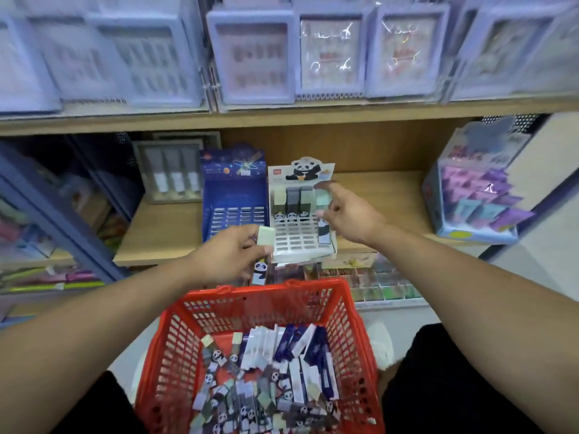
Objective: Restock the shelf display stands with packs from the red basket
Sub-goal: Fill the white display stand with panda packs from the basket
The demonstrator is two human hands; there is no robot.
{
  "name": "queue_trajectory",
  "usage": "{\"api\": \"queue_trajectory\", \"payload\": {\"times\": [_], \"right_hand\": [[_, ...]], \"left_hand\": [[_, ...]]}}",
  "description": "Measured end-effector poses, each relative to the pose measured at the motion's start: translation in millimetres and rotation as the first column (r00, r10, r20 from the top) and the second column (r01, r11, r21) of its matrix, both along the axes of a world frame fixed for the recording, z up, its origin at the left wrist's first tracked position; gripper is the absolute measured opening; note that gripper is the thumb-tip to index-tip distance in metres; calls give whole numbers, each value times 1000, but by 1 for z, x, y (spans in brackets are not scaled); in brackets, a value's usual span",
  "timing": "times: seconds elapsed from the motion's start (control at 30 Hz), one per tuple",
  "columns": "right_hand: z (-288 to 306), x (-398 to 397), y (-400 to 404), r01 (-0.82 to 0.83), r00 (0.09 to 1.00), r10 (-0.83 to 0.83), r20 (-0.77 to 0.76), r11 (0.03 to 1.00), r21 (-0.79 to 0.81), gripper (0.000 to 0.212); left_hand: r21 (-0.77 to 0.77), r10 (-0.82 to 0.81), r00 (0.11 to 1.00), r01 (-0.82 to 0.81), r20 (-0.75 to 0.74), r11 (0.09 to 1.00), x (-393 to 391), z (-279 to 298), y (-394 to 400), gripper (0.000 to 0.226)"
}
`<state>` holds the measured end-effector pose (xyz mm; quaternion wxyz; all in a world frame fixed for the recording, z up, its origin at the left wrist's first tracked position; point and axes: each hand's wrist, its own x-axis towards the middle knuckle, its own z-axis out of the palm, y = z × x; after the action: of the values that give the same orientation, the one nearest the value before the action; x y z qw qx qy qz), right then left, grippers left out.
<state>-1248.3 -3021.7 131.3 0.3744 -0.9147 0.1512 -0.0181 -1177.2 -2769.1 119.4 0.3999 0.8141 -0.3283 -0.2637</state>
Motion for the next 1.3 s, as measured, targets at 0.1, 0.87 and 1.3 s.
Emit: {"api": "queue_trajectory", "payload": {"times": [0.1,0.87,1.3], "right_hand": [[-15,8,-12,163,979,-166,117,986,31,37],[-42,58,-45,212,972,-177,158,946,-244,9],[-38,57,-37,168,984,-138,113,930,-327,11]], "left_hand": [[-69,54,997,-50,60,996,6,-6,-7,25],[127,-78,996,71,48,989,33,-79,-37,38],[135,-73,997,72,4,988,30,-76,-35,66]]}}
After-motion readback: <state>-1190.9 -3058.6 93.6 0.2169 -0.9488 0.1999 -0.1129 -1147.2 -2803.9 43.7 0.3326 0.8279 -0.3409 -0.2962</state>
